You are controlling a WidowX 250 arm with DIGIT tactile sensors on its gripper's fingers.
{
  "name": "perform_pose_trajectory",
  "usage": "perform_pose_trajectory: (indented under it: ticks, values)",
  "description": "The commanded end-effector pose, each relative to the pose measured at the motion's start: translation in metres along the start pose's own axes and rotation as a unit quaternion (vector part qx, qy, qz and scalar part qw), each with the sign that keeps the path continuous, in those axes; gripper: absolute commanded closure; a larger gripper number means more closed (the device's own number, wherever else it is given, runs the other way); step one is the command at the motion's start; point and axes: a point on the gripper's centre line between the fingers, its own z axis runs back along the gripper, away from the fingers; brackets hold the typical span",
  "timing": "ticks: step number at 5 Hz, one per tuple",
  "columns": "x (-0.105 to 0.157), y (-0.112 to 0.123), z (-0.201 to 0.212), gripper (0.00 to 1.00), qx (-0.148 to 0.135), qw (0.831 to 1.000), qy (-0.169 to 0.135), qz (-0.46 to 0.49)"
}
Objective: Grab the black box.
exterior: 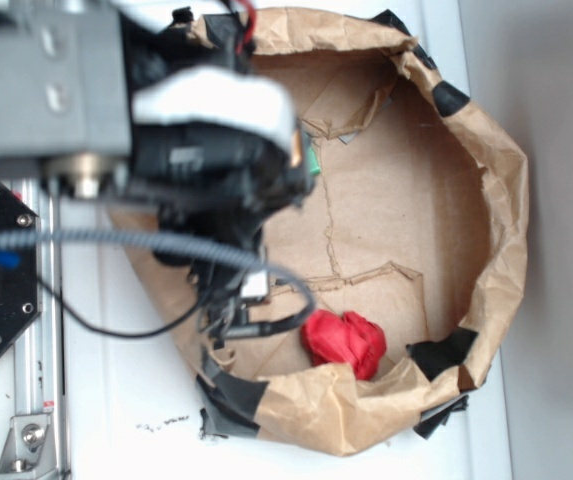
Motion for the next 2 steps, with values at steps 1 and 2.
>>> perform_pose_trajectory:
  ticks: [1, 2]
  values:
    - [0.0309, -0.0006, -0.0134, 1.0, 0.011, 1.0, -0.007, 0.0]
    - [0.0345, -0.0034, -0.0194, 1.0, 0.015, 1.0, -0.006, -0.011]
